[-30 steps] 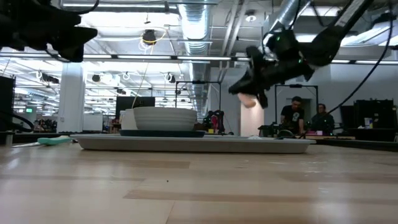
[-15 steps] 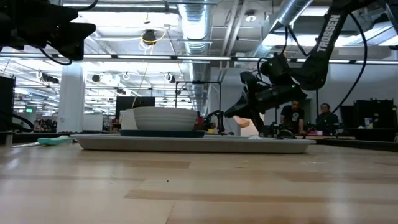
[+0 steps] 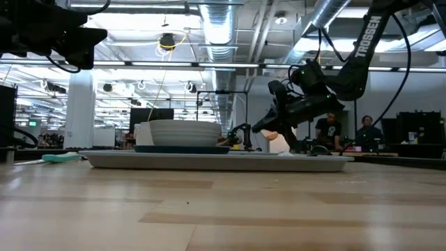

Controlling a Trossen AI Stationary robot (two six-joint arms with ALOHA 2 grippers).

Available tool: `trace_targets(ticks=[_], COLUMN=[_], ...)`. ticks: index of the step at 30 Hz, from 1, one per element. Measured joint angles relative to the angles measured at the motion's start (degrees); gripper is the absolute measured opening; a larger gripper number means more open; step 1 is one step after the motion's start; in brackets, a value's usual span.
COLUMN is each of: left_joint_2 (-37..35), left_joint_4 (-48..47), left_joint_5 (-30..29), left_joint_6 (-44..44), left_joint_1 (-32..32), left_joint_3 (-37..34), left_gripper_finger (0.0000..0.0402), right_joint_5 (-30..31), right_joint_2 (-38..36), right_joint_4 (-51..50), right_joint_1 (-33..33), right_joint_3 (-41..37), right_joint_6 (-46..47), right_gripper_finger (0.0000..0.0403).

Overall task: Set up tray
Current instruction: Put the orange fork on the black napkin

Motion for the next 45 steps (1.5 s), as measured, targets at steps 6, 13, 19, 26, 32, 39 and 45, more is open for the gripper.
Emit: trace_targets(ticks=[6,13,19,26,32,39,45], left_joint_2=[0.0,0.0,0.0,0.0,0.0,0.0,0.0], left_joint_4=[0.04,0.08,0.08,0.13,0.13,0.13,0.12], left_joint_5=[0.0,0.0,0.0,0.0,0.0,0.0,0.0], left_joint_6=[0.19,0.16,0.16,0.16,0.16,0.16,0.16], left_joint_1=[0.0,0.0,0.0,0.0,0.0,0.0,0.0], left_joint_3=[-0.03,-0.07,-0.09,-0.11,-0.11,-0.11,-0.11], left_gripper_finger=[0.018,0.018,0.018,0.018,0.018,0.018,0.018], right_joint_5=[2.38,3.79,7.05,9.33,9.61,12.16,13.55], right_joint_2=[0.02,0.0,0.0,0.0,0.0,0.0,0.0], right_joint_4=[-7.22,-16.21,-26.49,-32.99,-37.07,-37.49,-38.0], right_joint_1=[1.21,2.9,3.02,3.45,3.49,4.26,4.5], right_joint_3=[1.67,6.25,10.53,12.74,12.72,12.7,12.7], right_joint_6=[-2.29,-4.9,-5.65,-4.98,-4.22,-3.48,-3.45], right_gripper_finger=[0.0,0.0,0.0,0.0,0.0,0.0,0.0])
